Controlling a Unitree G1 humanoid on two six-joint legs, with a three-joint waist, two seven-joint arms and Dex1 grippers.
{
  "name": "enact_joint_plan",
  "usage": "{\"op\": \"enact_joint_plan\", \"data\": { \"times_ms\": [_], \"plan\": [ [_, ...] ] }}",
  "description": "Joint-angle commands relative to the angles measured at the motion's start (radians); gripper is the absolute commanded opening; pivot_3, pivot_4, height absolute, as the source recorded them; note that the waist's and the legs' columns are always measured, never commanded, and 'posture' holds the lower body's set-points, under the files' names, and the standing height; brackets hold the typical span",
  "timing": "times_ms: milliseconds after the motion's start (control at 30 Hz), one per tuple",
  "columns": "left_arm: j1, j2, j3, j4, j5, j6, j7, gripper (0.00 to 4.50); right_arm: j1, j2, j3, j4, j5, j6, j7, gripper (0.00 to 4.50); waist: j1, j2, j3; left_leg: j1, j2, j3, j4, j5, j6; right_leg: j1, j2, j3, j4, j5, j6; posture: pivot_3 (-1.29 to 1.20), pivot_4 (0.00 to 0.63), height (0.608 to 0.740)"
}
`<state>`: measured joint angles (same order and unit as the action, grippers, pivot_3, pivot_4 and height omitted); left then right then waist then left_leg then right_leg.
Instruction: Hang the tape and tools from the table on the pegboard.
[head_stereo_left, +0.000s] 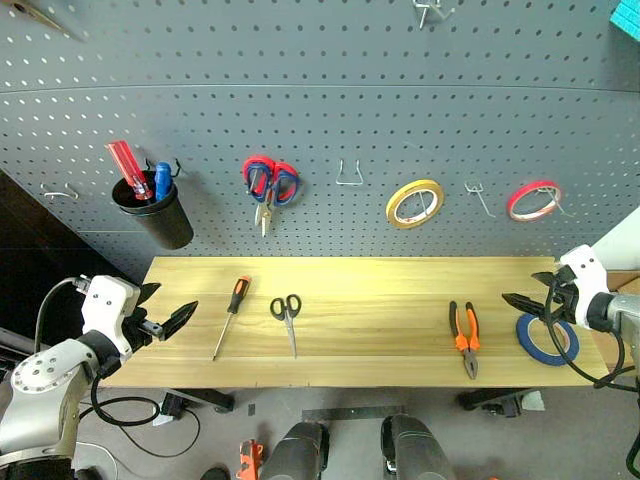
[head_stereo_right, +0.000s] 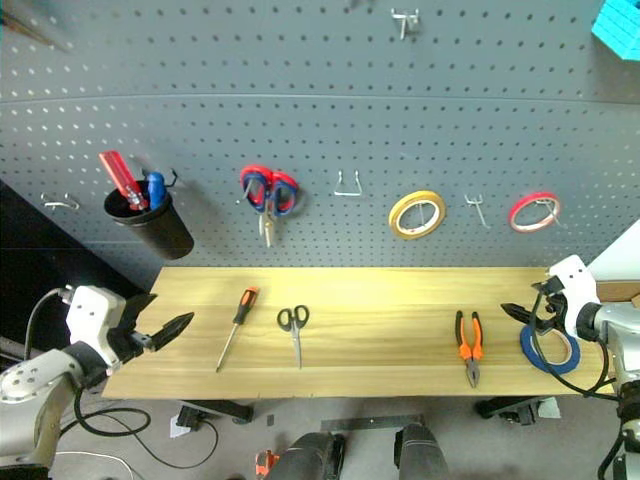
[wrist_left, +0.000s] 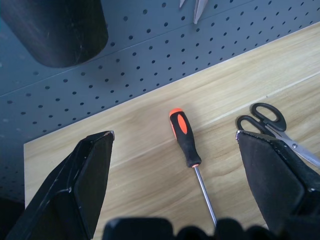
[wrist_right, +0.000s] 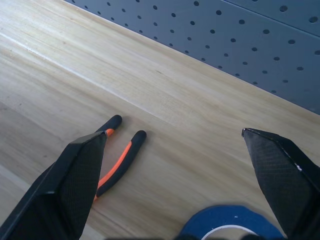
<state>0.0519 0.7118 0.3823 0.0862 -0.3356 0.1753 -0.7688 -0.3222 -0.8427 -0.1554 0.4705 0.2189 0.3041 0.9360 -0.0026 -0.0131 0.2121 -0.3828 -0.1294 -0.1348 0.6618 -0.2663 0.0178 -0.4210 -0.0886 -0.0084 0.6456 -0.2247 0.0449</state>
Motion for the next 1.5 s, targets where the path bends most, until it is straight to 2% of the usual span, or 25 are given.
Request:
{"op": "enact_joint_plan", "data": {
  "times_ms": [33, 300, 467, 700, 900, 1000, 1200, 1500],
  "plan": [
    [-0.013, 0.019, 0.008, -0.011, -0.008, 0.003, -0.012, 4.19, 0.011, -0.009, -0.029, -0.044, 0.016, 0.008, -0.002, 4.5, 0.0, 0.0, 0.0, 0.0, 0.0, 0.0, 0.0, 0.0, 0.0, 0.0, 0.0, 0.0, 0.0, 0.0, 0.0, -0.04, 0.179, 0.74],
    [-0.023, 0.009, -0.032, -0.086, -0.027, 0.041, -0.059, 4.19, 0.021, -0.005, -0.027, -0.048, 0.004, 0.021, -0.033, 4.5, -0.001, 0.0, 0.0, 0.0, 0.0, 0.0, 0.0, 0.0, 0.0, 0.0, 0.0, 0.0, 0.0, 0.0, 0.0, -0.06, 0.193, 0.74],
    [0.01, -0.034, -0.165, -0.219, -0.02, 0.074, -0.082, 4.19, 0.04, 0.004, -0.03, -0.073, -0.015, 0.05, -0.11, 4.5, -0.002, 0.0, 0.001, 0.0, 0.0, 0.0, 0.0, 0.0, 0.0, 0.0, 0.0, 0.001, -0.001, 0.0, 0.0, -0.08, 0.218, 0.74],
    [-0.042, -0.136, -0.383, -0.268, 0.058, 0.082, -0.053, 4.19, 0.074, 0.019, -0.014, -0.084, -0.058, 0.148, -0.227, 4.5, -0.004, -0.001, 0.001, 0.0, 0.0, 0.001, 0.0, 0.0, 0.001, 0.0, 0.0, 0.001, -0.001, 0.0, 0.0, -0.1, 0.224, 0.74],
    [-0.174, -0.311, -0.641, -0.182, 0.197, 0.017, -0.019, 4.19, 0.073, 0.074, -0.002, -0.117, -0.038, 0.322, -0.271, 4.5, -0.006, -0.001, 0.001, 0.0, 0.0, 0.001, 0.001, 0.0, 0.001, 0.001, 0.0, 0.001, -0.001, 0.0, 0.0, -0.12, 0.227, 0.74],
    [-0.235, -0.374, -0.716, -0.118, 0.26, 0.001, 0.003, 4.19, 0.059, 0.108, -0.001, -0.104, -0.042, 0.363, -0.308, 4.5, -0.007, -0.001, 0.002, 0.0, 0.0, 0.001, 0.001, 0.0, 0.001, 0.001, 0.0, 0.001, -0.001, 0.0, 0.0, -0.13, 0.229, 0.74],
    [-0.303, -0.466, -0.772, -0.057, 0.297, 0.0, 0.035, 4.19, 0.024, 0.164, -0.019, -0.008, -0.066, 0.358, -0.424, 4.5, -0.028, -0.001, 0.002, 0.0, 0.0, 0.002, 0.0, 0.0, 0.001, 0.001, 0.0, 0.001, -0.001, 0.0, 0.0, -0.13, 0.232, 0.74],
    [-0.333, -0.487, -0.788, -0.127, 0.262, 0.043, -0.02, 4.19, 0.006, 0.223, -0.052, 0.084, -0.037, 0.299, -0.448, 4.5, -0.029, -0.002, 0.003, 0.0, 0.001, 0.002, 0.001, 0.0, 0.001, 0.001, 0.0, 0.001, -0.001, 0.0, 0.001, -0.11, 0.251, 0.74]
  ]
}}
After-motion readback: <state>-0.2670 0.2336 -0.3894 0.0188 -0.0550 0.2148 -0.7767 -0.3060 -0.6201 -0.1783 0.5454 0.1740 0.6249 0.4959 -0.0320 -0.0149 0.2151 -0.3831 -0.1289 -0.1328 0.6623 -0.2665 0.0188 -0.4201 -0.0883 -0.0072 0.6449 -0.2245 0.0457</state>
